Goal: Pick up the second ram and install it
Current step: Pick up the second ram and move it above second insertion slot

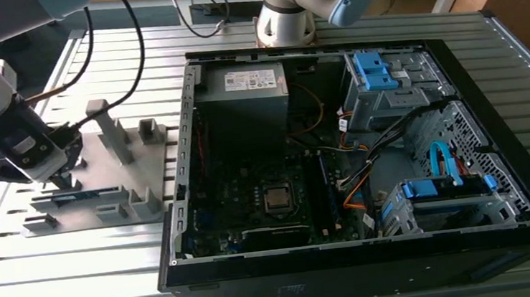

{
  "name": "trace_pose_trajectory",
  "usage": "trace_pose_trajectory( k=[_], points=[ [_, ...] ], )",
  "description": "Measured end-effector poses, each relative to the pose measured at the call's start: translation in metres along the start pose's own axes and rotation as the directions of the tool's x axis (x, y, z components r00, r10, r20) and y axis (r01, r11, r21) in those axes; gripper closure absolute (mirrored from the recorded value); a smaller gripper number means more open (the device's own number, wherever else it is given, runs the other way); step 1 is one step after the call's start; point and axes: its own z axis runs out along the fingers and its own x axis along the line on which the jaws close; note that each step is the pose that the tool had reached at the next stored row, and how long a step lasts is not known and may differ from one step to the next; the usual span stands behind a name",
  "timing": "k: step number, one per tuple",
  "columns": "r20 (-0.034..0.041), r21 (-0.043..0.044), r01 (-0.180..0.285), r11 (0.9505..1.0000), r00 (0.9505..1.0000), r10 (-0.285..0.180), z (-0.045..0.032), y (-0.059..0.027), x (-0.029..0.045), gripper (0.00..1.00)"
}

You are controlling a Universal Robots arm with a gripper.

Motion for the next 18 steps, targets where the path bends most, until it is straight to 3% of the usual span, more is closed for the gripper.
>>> trace_pose_trajectory(
  k=[18],
  points=[
    [-0.0042,-0.0031,0.103,0.9947,0.9947,-0.103,0.0001,0.0000,0.0000,0.90]
  ],
)
